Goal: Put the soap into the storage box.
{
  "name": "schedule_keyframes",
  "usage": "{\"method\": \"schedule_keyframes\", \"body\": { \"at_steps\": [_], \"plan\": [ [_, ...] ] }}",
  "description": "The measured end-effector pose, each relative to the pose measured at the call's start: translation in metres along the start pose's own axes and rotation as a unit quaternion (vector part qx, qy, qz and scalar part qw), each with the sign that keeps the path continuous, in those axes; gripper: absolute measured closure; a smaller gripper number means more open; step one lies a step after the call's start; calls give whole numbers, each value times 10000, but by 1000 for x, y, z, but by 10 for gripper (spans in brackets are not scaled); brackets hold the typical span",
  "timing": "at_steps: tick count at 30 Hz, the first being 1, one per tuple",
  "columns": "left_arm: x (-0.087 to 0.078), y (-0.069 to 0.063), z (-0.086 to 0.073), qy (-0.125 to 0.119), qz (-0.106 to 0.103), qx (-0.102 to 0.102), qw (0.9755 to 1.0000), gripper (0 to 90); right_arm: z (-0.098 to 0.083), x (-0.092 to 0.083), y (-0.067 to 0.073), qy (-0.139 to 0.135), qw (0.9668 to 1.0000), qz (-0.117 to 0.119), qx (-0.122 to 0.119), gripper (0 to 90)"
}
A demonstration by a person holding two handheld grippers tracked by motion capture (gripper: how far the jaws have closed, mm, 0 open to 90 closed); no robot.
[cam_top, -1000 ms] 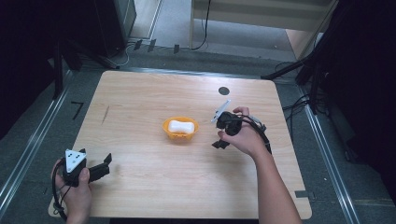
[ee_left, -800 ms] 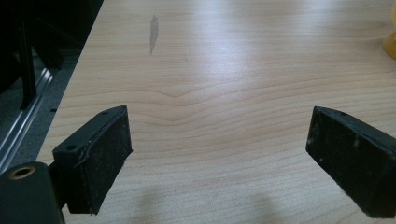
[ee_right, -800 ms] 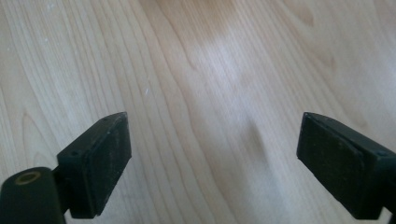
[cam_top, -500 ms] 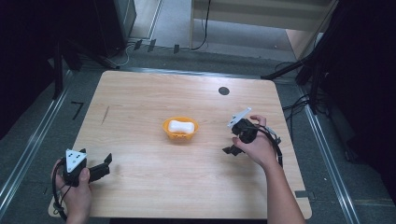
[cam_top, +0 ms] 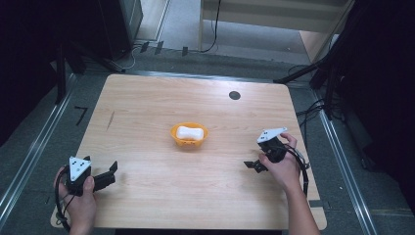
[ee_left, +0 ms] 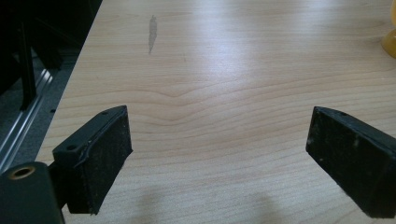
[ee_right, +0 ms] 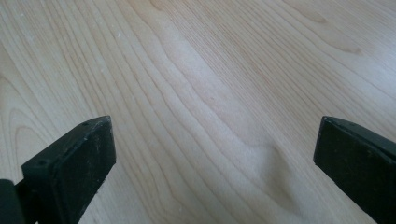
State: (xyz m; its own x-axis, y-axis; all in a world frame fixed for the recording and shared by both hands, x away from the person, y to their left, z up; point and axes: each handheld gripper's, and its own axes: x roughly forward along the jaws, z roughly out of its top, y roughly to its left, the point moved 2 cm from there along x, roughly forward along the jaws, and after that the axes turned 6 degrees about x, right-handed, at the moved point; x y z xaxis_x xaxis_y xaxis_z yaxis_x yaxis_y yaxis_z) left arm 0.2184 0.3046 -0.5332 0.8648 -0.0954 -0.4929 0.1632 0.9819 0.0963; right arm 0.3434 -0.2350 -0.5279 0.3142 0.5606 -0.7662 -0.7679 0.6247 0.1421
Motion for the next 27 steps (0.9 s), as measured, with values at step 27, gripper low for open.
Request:
{"method": "schedule_keyframes", "body": {
  "at_steps": [27],
  "plan": [
    [0,0,0,26,32,9,10000,69,-90,-32,4,-968,9919,-239,782,0]
  ]
}}
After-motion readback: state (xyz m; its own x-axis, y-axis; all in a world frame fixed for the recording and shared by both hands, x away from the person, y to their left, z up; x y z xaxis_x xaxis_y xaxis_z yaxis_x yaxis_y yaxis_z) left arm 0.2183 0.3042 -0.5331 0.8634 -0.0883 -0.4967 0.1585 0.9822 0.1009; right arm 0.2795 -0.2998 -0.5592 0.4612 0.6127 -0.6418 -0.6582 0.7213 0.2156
